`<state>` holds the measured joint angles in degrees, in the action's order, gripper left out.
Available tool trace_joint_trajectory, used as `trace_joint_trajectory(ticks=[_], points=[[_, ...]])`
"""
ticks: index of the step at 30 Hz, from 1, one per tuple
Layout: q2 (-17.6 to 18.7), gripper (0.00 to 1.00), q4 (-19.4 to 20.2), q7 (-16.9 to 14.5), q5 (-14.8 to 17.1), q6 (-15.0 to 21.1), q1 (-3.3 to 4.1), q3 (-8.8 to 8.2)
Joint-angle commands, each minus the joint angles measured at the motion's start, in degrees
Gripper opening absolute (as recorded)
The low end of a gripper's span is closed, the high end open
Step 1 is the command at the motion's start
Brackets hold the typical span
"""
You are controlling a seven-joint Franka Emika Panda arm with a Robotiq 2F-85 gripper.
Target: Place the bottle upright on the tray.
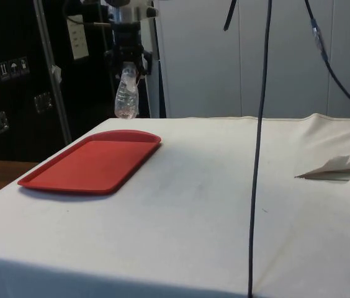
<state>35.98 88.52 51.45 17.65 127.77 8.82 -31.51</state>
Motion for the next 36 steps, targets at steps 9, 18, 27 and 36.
trace_joint_trajectory(ticks=[9,18,27,36], points=[[1.15,0.33,-1.55,2.46,-3.27,0.57,0.06,0.00],[3.38,0.33,-4.41,6.88,-8.25,0.97,0.34,-0.52],[5.04,0.33,-6.70,10.08,-12.26,0.86,0.34,-0.74],[6.53,0.33,-8.59,13.29,-16.04,0.69,0.46,-0.80]])
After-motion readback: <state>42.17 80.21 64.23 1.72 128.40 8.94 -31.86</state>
